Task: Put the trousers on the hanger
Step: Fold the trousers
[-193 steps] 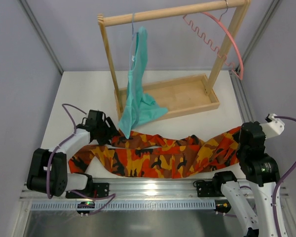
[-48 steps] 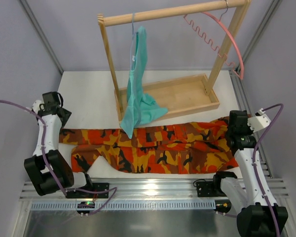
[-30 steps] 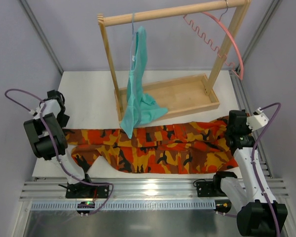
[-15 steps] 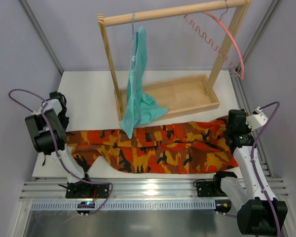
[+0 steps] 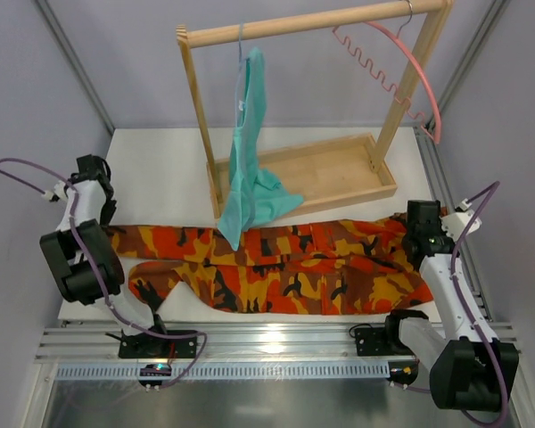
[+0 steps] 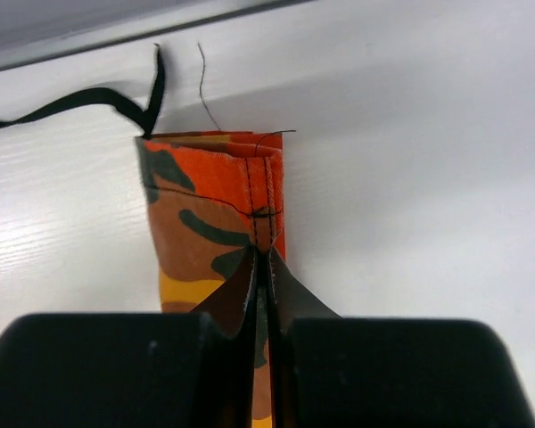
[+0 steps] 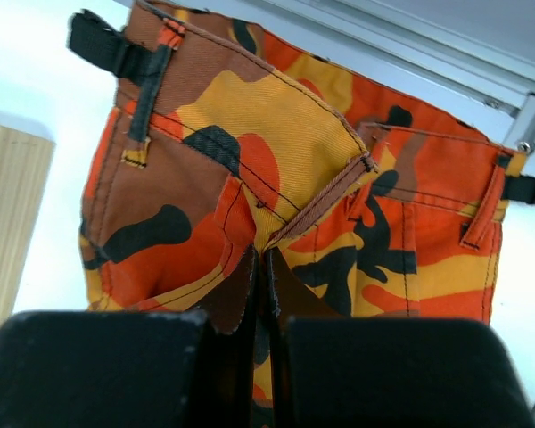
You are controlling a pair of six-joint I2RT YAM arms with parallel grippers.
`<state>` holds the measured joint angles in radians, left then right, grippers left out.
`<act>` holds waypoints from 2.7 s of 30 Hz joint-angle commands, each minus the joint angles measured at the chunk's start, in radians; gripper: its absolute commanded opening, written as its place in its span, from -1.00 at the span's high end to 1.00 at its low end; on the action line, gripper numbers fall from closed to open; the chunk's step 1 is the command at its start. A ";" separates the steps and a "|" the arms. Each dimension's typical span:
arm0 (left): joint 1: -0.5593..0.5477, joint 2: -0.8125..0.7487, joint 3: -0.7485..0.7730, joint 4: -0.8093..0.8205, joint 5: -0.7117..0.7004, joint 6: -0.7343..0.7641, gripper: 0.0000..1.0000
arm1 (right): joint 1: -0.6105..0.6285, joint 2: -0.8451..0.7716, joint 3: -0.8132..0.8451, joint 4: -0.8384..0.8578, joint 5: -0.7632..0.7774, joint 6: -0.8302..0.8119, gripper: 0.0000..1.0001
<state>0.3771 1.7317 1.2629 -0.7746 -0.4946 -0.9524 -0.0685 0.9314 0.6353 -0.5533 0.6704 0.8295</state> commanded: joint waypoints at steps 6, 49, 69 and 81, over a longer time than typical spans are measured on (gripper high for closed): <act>0.002 -0.240 -0.046 0.066 0.023 0.030 1.00 | -0.039 0.029 0.072 -0.126 0.055 0.111 0.53; -0.003 -0.475 -0.209 0.152 0.217 0.101 1.00 | -0.424 0.661 0.423 0.231 -0.695 0.141 0.00; -0.020 -0.480 -0.226 0.205 0.252 0.075 0.99 | -0.343 1.017 0.845 -0.183 -0.482 0.111 -0.31; -0.044 -0.463 -0.223 0.225 0.251 0.087 0.99 | -0.301 1.187 0.972 -0.300 -0.450 0.103 -0.29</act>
<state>0.3355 1.2644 1.0279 -0.5930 -0.2367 -0.8639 -0.3836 2.0979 1.5829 -0.7971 0.1825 0.9405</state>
